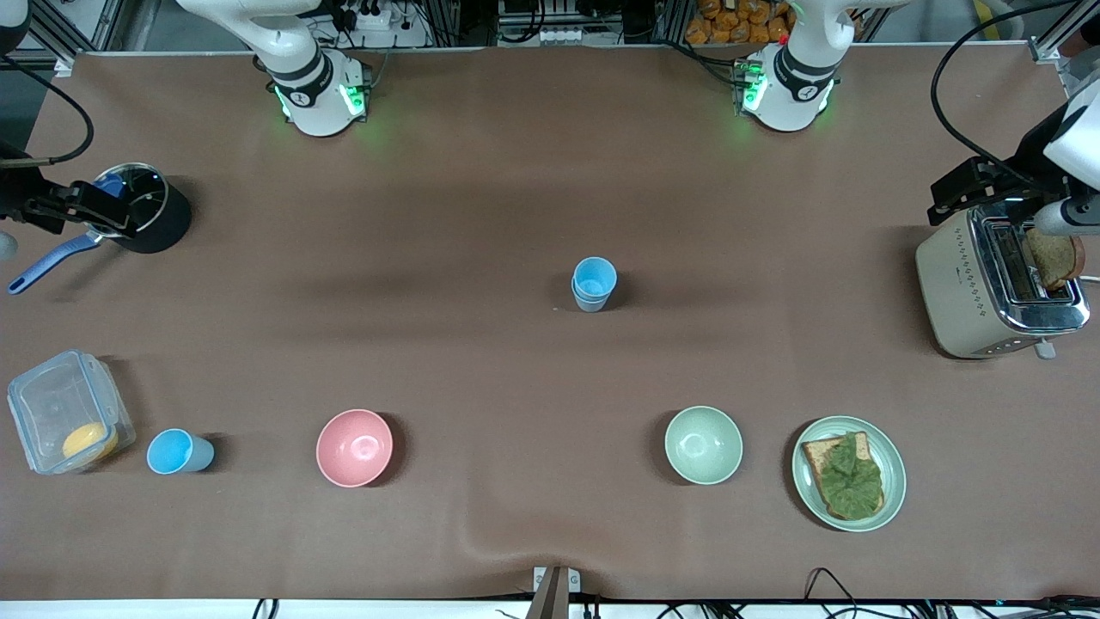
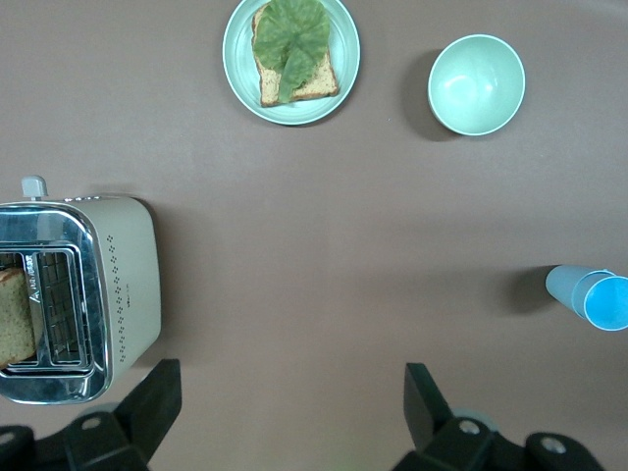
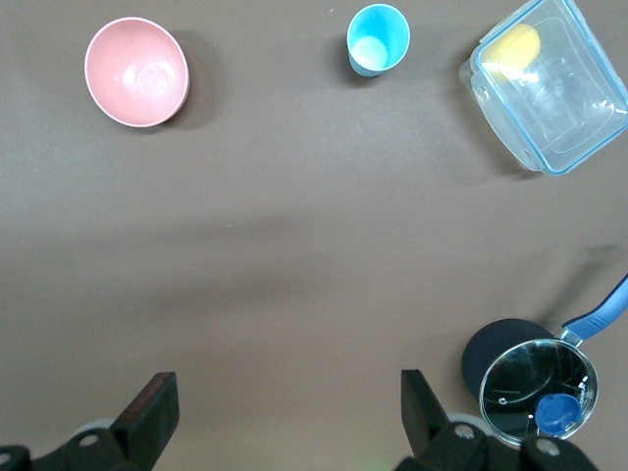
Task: Stack blue cups with both arms
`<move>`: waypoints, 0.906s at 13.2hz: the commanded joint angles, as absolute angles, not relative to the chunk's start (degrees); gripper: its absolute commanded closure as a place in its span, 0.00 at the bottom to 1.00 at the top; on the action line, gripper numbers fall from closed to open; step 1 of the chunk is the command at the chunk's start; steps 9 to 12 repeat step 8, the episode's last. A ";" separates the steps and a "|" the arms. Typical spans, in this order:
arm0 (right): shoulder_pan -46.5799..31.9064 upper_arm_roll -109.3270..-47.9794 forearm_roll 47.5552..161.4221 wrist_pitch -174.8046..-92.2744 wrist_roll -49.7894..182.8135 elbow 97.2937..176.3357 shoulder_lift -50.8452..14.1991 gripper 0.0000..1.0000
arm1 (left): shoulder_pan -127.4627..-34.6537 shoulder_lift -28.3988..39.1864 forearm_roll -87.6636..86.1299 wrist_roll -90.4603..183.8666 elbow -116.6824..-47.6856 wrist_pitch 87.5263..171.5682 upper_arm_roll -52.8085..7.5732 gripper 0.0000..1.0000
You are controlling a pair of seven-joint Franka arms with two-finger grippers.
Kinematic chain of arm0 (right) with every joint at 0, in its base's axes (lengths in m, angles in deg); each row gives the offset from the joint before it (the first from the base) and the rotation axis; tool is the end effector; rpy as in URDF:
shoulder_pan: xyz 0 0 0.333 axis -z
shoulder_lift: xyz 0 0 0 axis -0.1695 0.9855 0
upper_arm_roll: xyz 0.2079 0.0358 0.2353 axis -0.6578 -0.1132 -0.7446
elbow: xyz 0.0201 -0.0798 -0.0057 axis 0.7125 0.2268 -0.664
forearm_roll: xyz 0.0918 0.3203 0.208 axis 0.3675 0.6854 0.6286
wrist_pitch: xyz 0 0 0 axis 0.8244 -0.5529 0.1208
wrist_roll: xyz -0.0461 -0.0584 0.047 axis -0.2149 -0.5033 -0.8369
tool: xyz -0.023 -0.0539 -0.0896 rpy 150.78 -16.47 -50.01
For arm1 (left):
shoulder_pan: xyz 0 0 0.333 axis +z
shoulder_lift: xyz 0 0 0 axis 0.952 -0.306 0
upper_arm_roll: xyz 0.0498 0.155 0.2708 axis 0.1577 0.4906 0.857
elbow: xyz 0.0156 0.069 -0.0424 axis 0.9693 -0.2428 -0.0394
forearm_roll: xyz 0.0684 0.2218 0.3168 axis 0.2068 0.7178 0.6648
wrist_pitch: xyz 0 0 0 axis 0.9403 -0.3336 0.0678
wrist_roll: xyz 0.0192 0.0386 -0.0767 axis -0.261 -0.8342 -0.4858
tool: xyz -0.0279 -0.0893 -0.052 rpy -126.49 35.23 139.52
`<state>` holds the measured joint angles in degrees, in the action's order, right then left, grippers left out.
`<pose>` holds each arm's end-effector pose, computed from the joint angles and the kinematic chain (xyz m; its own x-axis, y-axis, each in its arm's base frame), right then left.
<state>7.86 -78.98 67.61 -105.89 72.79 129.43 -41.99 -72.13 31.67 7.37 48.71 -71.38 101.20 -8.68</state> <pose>0.5480 -0.0309 0.6109 0.9950 -0.0778 -0.0620 -0.0779 -0.9970 0.0004 0.5470 -0.0425 0.6388 1.0000 0.0031 0.0071 0.0030 -0.9999 0.0146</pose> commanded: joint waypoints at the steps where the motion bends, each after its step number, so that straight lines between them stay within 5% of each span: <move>1: 8.27 -79.27 67.12 -105.46 72.16 129.55 -42.31 0.00 | -71.92 31.10 7.35 49.11 -70.01 100.54 -8.77 0.00; 12: 8.27 -79.27 67.20 -105.46 72.42 129.64 -42.31 0.00 | -72.01 31.10 7.52 49.20 -70.01 100.63 -8.51 0.00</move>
